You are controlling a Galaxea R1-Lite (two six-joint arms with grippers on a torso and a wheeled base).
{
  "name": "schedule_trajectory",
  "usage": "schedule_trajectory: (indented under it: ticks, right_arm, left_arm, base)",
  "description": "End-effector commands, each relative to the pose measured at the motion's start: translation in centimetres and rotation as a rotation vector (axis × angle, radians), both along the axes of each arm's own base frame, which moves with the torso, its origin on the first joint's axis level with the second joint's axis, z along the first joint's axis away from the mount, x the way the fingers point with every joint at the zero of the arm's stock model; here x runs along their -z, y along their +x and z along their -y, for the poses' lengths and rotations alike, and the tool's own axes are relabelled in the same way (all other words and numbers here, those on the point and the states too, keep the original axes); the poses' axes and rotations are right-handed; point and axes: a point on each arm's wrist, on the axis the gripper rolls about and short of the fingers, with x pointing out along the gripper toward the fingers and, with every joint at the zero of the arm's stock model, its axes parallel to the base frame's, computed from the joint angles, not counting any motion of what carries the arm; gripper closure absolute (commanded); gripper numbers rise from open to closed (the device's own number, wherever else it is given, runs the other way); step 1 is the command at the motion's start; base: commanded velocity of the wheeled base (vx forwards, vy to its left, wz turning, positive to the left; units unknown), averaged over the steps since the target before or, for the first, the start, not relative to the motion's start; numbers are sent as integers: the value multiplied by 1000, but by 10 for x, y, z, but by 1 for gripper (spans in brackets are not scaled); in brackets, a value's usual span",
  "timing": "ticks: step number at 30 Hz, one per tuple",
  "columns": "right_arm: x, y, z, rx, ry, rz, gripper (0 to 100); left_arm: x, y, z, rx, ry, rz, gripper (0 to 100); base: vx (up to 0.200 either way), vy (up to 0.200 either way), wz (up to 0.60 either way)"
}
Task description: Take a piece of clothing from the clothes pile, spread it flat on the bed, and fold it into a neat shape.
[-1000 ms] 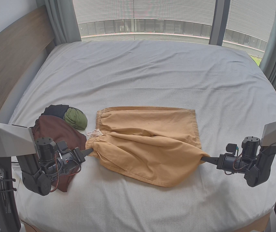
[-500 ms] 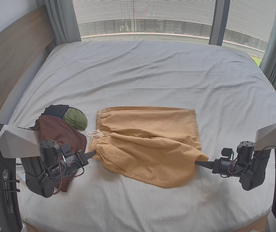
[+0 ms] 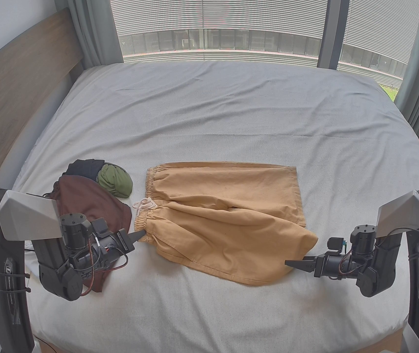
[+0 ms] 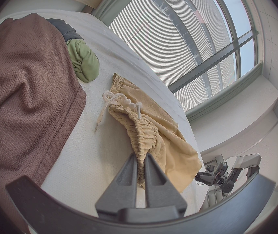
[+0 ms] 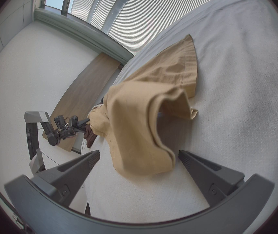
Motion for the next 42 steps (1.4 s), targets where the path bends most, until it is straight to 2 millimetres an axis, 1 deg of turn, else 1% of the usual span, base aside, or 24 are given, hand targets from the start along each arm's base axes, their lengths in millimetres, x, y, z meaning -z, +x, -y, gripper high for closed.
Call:
schedule_trajectory:
  ticks: [1, 7, 11, 18, 19, 21, 24, 27, 30, 33, 35, 37, 38, 39, 42]
  right_arm:
    - [14, -3, -10, -33, -9, -28, 0]
    - [17, -5, -19, -75, -18, -17, 0]
    - [13, -9, -21, -85, -17, -23, 0]
    - [-13, -21, -20, -113, 1, -5, 0]
    - [-14, -21, -20, -113, 1, -3, 0]
    - [-27, -26, -19, -131, 18, 13, 0]
    - [-39, -32, -19, -150, 32, 25, 0]
    - [-44, -36, -19, -151, 35, 21, 0]
    - [-44, -37, -18, -151, 35, 15, 0]
    - [-39, -36, -18, -148, 33, 5, 0]
    - [-29, -33, -17, -143, 29, -13, 0]
    - [-14, -29, -16, -142, 19, -26, 0]
    - [-14, -29, -16, -142, 19, -26, 0]
    - [-7, -27, -16, -145, 8, -25, 0]
    - [3, -25, -16, -152, -6, -25, 0]
  left_arm:
    - [0, 1, -1, -2, 0, 5, 100]
    - [0, 1, 0, -1, 0, 5, 100]
    - [0, 1, 0, 0, 1, 5, 100]
    - [-1, 1, 0, 0, 1, 7, 100]
    - [-1, 1, 0, 0, 1, 7, 100]
    - [0, 2, -1, -2, 1, 7, 100]
    - [0, 1, 0, 1, 0, 5, 100]
    - [-1, 1, 0, 1, -1, 6, 100]
    - [-1, 1, 0, 2, -2, 6, 100]
    - [-1, 1, 0, 2, -2, 6, 100]
    - [-1, 1, 0, 1, -1, 6, 100]
    - [0, 1, 0, 1, -1, 4, 100]
    - [0, 1, 0, 1, -1, 4, 100]
    - [0, 1, -1, -1, -1, 4, 100]
    - [0, 1, -1, 1, -1, 4, 100]
  base:
    - [0, 0, 0]
    - [0, 0, 0]
    - [0, 0, 0]
    - [0, 0, 0]
    - [0, 0, 0]
    - [0, 0, 0]
    - [0, 0, 0]
    - [0, 0, 0]
    - [0, 0, 0]
    - [0, 0, 0]
    - [0, 0, 0]
    - [0, 0, 0]
    - [0, 0, 0]
    - [0, 0, 0]
    - [0, 0, 0]
